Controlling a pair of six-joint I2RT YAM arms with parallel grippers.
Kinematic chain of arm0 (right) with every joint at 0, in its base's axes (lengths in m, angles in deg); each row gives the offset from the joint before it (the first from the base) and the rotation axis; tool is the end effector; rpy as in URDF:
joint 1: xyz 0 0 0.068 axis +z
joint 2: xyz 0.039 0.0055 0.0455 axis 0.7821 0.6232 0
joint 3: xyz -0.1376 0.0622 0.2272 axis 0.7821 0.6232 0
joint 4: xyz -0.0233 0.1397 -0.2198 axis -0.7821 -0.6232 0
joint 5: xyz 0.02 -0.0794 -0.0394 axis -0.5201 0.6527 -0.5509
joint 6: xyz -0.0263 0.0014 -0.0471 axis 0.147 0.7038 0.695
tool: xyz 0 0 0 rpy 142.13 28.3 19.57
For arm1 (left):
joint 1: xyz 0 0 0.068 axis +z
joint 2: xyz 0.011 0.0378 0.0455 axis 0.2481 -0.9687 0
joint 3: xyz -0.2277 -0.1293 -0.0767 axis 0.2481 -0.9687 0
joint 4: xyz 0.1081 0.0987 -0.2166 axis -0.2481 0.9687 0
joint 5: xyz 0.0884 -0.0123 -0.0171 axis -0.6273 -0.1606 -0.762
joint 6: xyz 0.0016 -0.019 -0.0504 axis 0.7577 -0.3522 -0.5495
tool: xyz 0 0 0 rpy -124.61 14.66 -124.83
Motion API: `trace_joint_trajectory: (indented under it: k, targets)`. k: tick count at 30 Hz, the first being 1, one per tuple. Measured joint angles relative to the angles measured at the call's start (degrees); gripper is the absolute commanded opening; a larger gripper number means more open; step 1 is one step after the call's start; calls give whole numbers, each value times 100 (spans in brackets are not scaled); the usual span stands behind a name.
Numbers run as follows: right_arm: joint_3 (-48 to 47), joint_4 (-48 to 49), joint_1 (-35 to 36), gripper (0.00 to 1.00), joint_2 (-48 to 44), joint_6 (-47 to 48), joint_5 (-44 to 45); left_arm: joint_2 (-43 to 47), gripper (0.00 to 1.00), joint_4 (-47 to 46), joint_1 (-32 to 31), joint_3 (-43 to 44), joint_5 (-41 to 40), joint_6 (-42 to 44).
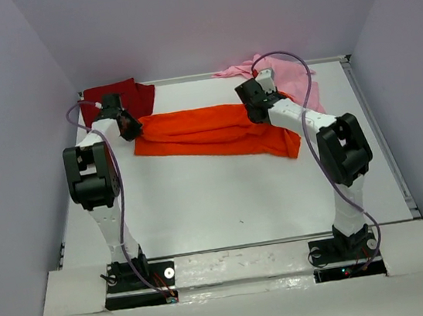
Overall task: Fold and stack the t-shirts
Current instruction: Fold the tshirt
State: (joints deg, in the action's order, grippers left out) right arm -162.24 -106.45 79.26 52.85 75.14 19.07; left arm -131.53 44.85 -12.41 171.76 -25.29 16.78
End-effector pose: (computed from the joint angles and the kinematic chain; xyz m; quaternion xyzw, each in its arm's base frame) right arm 0.3891 0.1733 0.2371 0.0320 0.8620 -0.2955 0.4106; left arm 0.4459 0.0112 0.1943 -0.2432 0.8899 -0.1489 0.3561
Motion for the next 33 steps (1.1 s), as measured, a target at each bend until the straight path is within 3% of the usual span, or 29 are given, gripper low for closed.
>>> trace_joint_trajectory:
  k: [14,15,16,18,20,22,26,33]
  targets:
    - [-699,61,-321,0,638,278,-111,-446,0,254,31,1134,149,0]
    - [-745,74,-341,4,680,293,-125,-501,0,258,39,1202,175,0]
    - [-826,74,-367,17,756,323,-125,-560,7,264,42,1270,199,2]
    - [-918,96,-404,32,868,363,-131,-651,16,271,48,1316,232,7]
    - [-1021,98,-437,56,1012,420,-144,-756,26,348,68,1335,286,68]
    - [-1084,111,-461,66,1134,501,-184,-798,38,424,87,1335,310,111]
    - [-1084,107,-531,68,1196,531,-227,-785,54,518,177,1335,341,210]
    - [-973,96,-573,68,1019,479,-549,-306,57,516,295,1097,385,236]
